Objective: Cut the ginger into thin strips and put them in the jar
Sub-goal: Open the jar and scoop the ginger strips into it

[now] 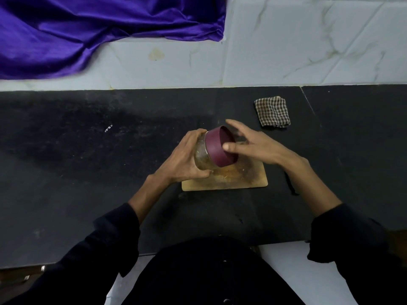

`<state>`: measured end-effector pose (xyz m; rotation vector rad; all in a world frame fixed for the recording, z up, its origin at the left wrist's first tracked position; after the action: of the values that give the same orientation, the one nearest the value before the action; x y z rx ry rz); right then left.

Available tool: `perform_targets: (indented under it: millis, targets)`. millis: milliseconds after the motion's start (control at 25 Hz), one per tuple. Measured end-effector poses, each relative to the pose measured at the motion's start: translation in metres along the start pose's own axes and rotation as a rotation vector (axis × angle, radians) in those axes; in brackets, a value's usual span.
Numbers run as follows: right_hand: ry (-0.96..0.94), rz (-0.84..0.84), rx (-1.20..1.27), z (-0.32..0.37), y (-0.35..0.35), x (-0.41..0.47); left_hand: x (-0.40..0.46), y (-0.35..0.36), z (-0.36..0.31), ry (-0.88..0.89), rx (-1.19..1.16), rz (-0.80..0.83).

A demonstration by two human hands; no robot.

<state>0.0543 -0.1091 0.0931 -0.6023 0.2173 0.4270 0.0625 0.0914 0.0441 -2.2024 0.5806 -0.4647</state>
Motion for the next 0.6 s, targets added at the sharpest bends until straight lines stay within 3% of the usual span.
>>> perform_targets:
  millis: [80, 200, 360, 520, 600]
  targets:
    - [-0.074, 0.061, -0.029, 0.0019, 0.0057, 0.0001, -0.0004, -0.0014, 0.0001, -0.007, 0.002, 0.002]
    - [0.054, -0.036, 0.048, -0.0006, 0.003, 0.0012, -0.0004, -0.0004, -0.0002, -0.002, 0.003, 0.014]
    - [-0.123, 0.04, -0.043, -0.002, 0.0107, 0.0023, -0.0004, -0.0021, 0.0025, -0.007, 0.011, 0.02]
    - [-0.031, -0.092, 0.002, -0.0023, 0.0033, 0.0029, -0.0027, 0.0007, 0.003, 0.002, 0.02, 0.031]
    - [-0.122, -0.005, -0.046, 0.002, 0.0101, 0.002, -0.0036, 0.0008, 0.0027, -0.002, 0.026, 0.017]
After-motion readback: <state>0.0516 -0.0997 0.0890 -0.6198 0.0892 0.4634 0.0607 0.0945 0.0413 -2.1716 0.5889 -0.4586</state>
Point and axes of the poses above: each hand's wrist, its own x-axis towards the middle knuckle, its own y-axis out of the palm, z = x × y, the point moved 4 cm from there along x, towards the middle knuckle, and after that the axes turned 9 degrees about x, right-handed, at the moved point
